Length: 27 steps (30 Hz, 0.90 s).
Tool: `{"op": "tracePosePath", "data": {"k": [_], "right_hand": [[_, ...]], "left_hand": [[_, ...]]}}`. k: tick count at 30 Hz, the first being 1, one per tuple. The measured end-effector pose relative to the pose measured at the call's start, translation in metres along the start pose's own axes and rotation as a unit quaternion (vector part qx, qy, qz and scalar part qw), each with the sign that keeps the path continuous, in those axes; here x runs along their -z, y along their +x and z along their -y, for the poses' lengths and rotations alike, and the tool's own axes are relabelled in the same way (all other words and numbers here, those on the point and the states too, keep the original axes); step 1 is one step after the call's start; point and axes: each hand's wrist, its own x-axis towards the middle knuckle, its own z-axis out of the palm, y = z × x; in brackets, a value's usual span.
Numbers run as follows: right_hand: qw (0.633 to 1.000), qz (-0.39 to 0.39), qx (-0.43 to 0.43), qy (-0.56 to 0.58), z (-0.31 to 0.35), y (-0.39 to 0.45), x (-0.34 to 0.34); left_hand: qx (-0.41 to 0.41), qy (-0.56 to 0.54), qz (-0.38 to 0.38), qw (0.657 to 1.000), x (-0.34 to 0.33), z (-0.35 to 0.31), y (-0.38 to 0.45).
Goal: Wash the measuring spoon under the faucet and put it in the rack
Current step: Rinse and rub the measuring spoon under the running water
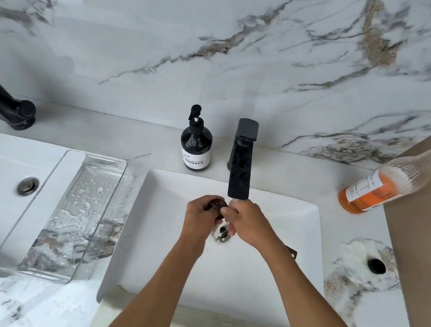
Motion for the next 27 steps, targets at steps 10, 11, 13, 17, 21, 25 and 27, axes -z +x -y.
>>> {"op": "tracePosePath", "data": {"k": [10,11,13,17,21,25,27], "right_hand": [[0.993,-0.074,-0.069,-0.055,-0.013,0.001,-0.004],[0.993,-0.07,-0.073,-0.056,-0.014,0.001,-0.004],[0.994,-0.055,-0.082,-0.044,-0.015,0.001,-0.003],[0.994,-0.03,-0.098,-0.037,-0.017,0.002,-0.004],[0.99,-0.073,-0.104,-0.065,-0.015,0.001,-0.01],[0.994,-0.034,-0.1,0.031,-0.011,0.0,-0.008],[0.983,-0.025,-0.13,0.125,-0.012,0.0,-0.004]], "left_hand": [[0.025,0.029,0.001,0.999,-0.024,0.016,-0.005],[0.026,0.03,0.004,0.999,-0.025,0.016,-0.005],[0.028,0.035,0.012,0.999,-0.025,0.014,-0.004],[0.055,0.015,0.021,0.998,-0.025,0.012,-0.003],[0.032,0.031,0.008,0.999,-0.025,0.015,-0.005],[0.033,0.044,0.013,0.998,-0.02,0.014,0.0],[0.046,0.031,0.038,0.998,-0.017,0.013,0.001]]}}
